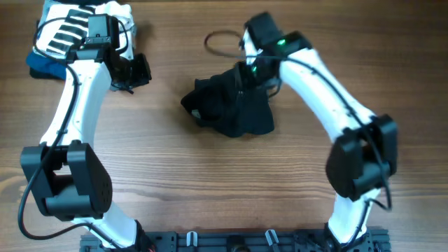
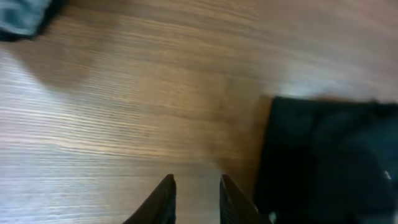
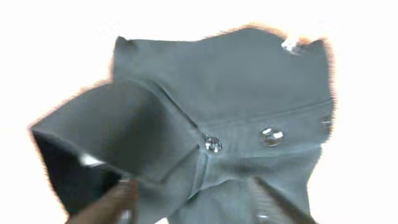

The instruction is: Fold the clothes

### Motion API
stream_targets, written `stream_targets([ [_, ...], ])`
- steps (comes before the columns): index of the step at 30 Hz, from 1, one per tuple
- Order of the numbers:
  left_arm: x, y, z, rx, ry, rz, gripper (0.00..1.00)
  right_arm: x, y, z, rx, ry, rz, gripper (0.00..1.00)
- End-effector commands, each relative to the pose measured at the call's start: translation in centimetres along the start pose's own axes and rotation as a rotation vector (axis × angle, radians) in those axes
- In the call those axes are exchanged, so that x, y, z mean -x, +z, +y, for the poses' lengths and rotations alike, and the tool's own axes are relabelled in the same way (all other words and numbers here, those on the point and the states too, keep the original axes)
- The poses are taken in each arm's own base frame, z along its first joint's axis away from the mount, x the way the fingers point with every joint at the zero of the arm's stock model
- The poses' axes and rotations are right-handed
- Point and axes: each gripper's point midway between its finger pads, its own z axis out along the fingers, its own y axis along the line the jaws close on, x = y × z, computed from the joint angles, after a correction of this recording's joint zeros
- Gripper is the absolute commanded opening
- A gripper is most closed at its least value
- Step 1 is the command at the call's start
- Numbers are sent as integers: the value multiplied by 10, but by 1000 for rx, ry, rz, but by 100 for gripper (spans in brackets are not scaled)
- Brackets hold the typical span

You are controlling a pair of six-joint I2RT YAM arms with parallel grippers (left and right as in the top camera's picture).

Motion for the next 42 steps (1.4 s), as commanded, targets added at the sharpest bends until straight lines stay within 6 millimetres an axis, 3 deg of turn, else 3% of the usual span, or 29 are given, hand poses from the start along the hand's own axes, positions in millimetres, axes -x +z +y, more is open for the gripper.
stream_targets([
  [1, -23, 0, -56, -263, 190, 78, 35, 35, -68, -14, 35, 66, -170, 89],
  [2, -29, -3, -73, -338, 235, 89, 42, 39, -74, -24, 30, 85, -188, 97],
  [4, -39, -11, -107, -494, 321, 102, 58, 45, -82, -49, 12, 134, -211, 100],
  [6, -45, -19, -145, -630, 393, 86, 59, 48, -88, -82, -14, 200, -224, 100],
  [7, -48, -21, -164, -691, 437, 74, 49, 49, -92, -97, -26, 231, -232, 99],
  [8, -50, -20, -177, -717, 475, 59, 11, 50, -95, -109, -34, 254, -239, 99],
  [9, -50, -19, -185, -722, 505, 46, 4, 50, -97, -116, -40, 269, -245, 100],
  [13, -53, 13, -211, -612, 664, -27, 4, 52, -107, -147, -62, 326, -272, 99],
  [17, -65, 44, -234, -634, 453, 74, 4, 50, -109, -157, -78, 343, -270, 99],
  [19, -76, 61, -246, -670, 453, 112, 4, 52, -109, -158, -81, 342, -279, 99],
  [21, -83, 82, -249, -653, 422, 138, 4, 54, -110, -158, -80, 339, -289, 99],
  [22, -89, 105, -244, -596, 278, 197, 4, 56, -111, -158, -81, 336, -295, 99],
  [27, -90, 162, -203, -356, -57, 249, 4, 55, -111, -160, -97, 325, -294, 99],
  [31, -87, 193, -172, -192, -117, 191, 4, 55, -111, -162, -106, 315, -293, 99],
  [37, -92, 204, -167, -171, -118, 198, 4, 55, -111, -162, -106, 316, -294, 100],
  [42, -79, 180, -177, -200, -108, 162, 4, 54, -111, -162, -106, 316, -292, 99],
])
